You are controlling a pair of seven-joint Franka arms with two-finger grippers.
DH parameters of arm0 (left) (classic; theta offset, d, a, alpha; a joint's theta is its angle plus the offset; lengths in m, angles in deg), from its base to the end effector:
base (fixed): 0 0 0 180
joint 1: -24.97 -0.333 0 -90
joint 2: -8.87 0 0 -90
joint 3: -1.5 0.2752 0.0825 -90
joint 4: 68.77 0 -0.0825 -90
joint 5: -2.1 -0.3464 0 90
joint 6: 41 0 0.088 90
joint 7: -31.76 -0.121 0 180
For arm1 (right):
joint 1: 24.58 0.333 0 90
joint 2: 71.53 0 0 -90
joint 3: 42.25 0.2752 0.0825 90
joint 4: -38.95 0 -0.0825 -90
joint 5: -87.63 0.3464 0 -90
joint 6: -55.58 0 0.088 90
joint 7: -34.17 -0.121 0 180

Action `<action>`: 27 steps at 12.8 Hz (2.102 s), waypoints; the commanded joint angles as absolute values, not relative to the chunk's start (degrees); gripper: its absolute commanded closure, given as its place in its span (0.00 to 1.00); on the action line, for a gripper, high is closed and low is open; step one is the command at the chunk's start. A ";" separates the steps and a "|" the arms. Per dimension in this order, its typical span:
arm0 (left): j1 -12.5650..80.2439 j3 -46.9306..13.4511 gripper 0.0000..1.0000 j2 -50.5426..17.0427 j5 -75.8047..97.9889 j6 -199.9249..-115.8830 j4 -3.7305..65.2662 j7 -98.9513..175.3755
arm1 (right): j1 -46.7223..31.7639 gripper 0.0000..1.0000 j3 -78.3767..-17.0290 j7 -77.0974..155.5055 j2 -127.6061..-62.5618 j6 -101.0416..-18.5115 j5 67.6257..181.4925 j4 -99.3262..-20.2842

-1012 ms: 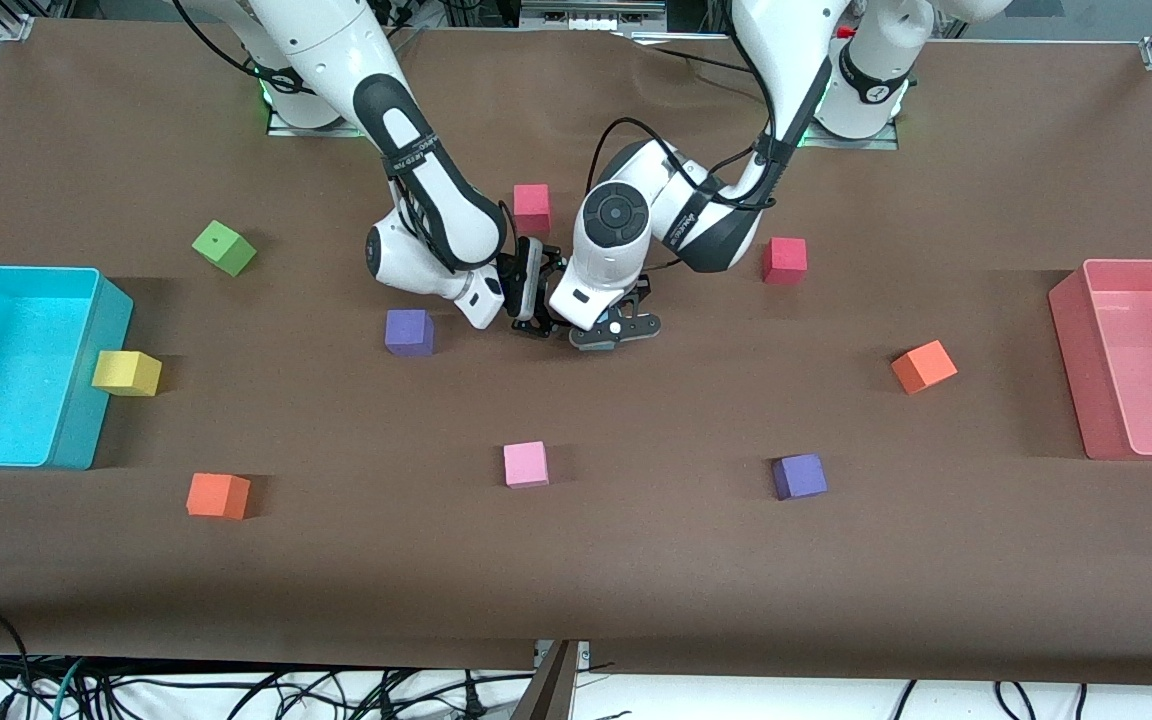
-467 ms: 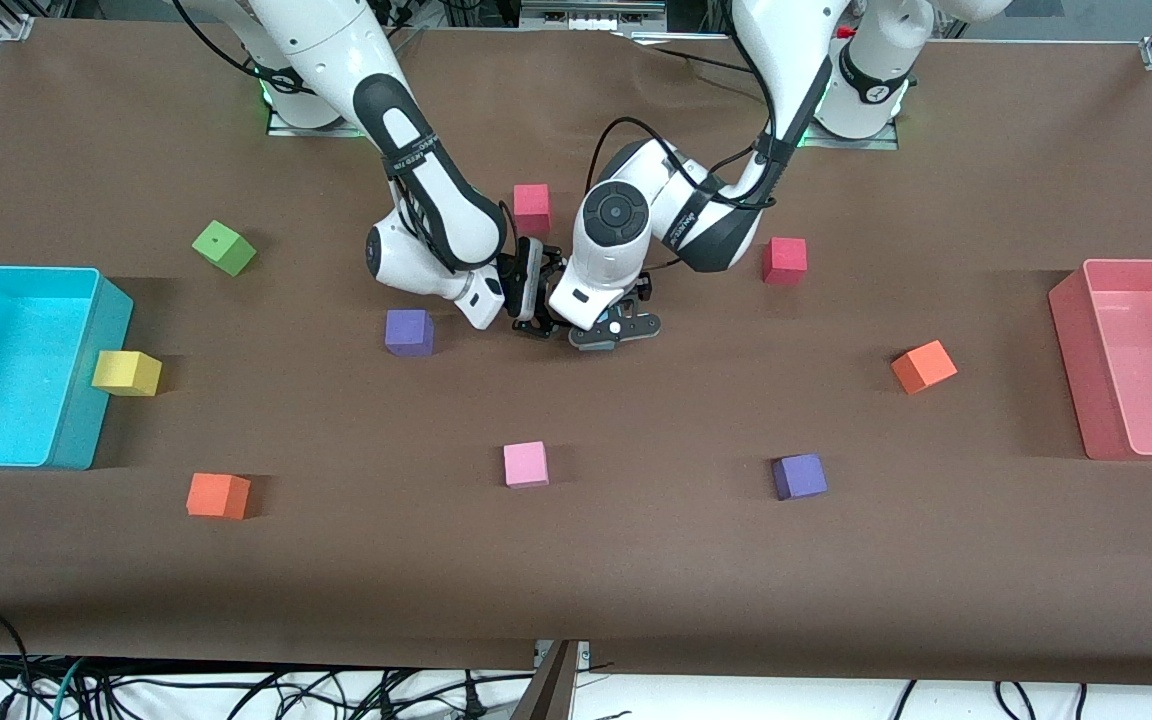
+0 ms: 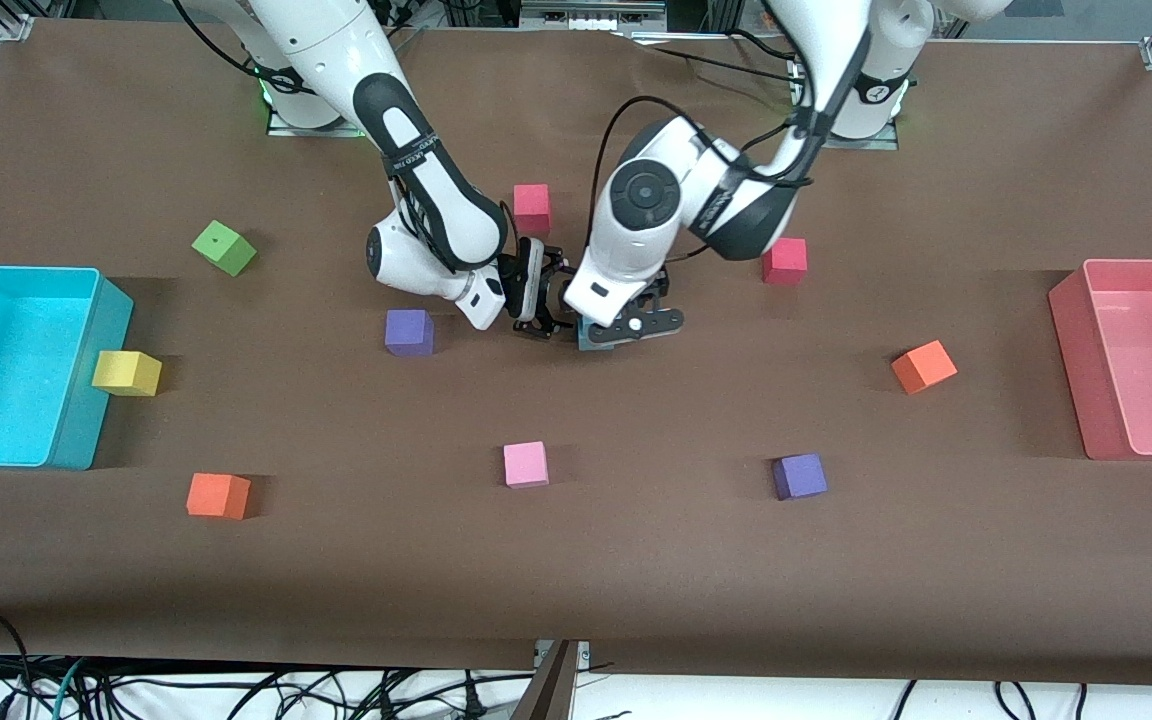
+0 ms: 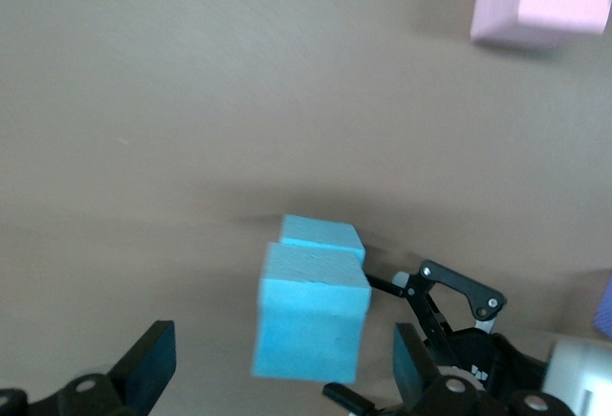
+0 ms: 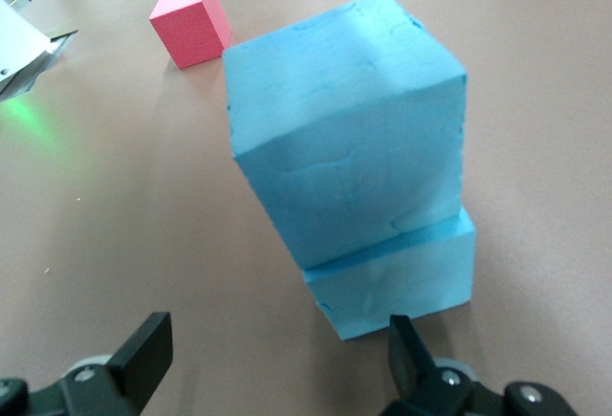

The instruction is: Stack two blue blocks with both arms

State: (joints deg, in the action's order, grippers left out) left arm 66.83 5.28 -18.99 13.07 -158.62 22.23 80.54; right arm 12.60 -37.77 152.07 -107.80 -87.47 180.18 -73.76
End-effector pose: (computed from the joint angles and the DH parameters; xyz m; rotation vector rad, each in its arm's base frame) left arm 0.4858 -0.4024 0.3212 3.0228 0.4107 -0.1667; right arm 0.4131 0.3724 0.1247 -1.8400 -1.4403 -0.5764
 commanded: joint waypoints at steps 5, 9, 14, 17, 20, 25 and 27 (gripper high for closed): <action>49.25 4.93 0.00 -2.75 13.35 -144.83 27.91 60.29 | 12.25 0.00 -37.60 152.83 -102.13 -87.33 180.62 -80.39; 39.31 5.45 0.00 3.76 7.67 -136.72 28.87 43.58 | 10.50 0.00 -38.03 150.21 -95.28 -87.42 175.10 -86.02; 35.43 8.88 0.00 13.34 1.84 -138.29 37.12 33.26 | 6.20 0.00 -38.21 114.25 -82.89 -81.05 141.94 -87.53; 35.42 8.97 0.00 14.76 1.84 -138.30 38.19 33.08 | 2.85 0.00 -40.56 84.53 -78.30 -63.67 116.17 -80.96; 35.42 8.88 0.00 14.94 1.84 -137.95 37.67 33.08 | 2.58 0.00 -46.54 67.19 -78.30 -49.65 103.74 -71.37; 35.77 8.88 0.00 13.97 1.92 -136.19 34.25 33.61 | -5.15 0.00 -49.80 38.55 -76.46 -49.18 89.57 -67.23; 35.95 8.79 0.00 10.21 1.92 -136.19 31.01 33.34 | -5.59 0.00 -52.53 29.63 -76.63 -49.27 88.60 -62.94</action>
